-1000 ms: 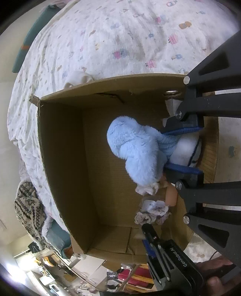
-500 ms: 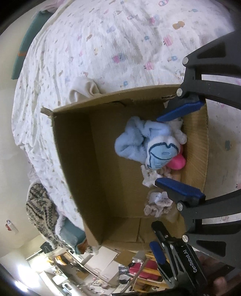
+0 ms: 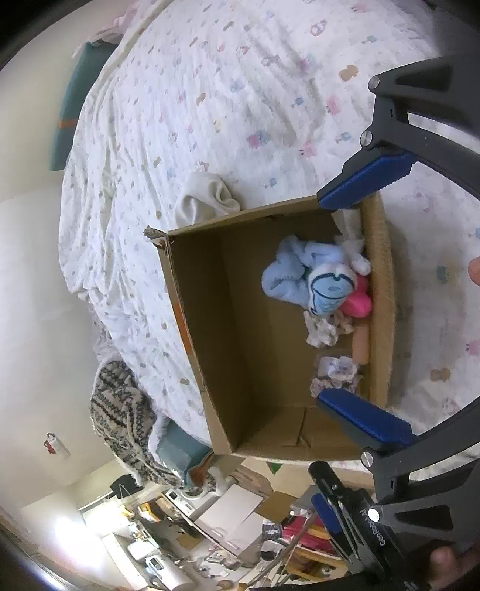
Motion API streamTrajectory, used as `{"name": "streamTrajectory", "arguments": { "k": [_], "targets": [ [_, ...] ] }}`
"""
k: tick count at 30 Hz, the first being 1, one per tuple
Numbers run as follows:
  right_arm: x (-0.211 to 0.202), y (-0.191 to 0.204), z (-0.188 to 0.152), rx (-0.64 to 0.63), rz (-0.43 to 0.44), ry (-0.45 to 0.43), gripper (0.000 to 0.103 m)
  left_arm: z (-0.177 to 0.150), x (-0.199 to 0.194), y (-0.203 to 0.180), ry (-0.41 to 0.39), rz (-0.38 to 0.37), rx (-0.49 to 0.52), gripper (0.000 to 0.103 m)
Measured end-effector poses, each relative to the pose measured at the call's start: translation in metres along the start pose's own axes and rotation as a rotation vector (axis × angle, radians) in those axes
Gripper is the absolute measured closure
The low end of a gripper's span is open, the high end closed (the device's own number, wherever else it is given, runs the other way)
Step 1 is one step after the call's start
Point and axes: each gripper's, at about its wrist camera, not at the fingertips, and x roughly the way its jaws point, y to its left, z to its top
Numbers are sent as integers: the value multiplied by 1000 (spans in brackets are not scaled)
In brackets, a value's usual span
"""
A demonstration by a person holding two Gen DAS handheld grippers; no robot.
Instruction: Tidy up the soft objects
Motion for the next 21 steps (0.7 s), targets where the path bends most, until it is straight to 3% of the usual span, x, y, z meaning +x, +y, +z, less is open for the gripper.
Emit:
{"name": "streamTrajectory", "arguments": {
  "k": [2, 9, 19, 21],
  "targets": [
    [-6, 2, -5, -4, -2, -8, 0, -4, -10, 6, -24, -12, -5, 17],
    [-27, 12, -23, -38, -29, -56, 0, -26, -35, 20, -69, -10, -29, 3],
    [-35, 20, -43, -80, -75, -94, 0, -50, -48, 29, -89, 38, -44, 1],
    [-32, 21, -47, -92, -79, -92, 0, -54, -46, 29, -90, 14, -35, 1]
  ]
}}
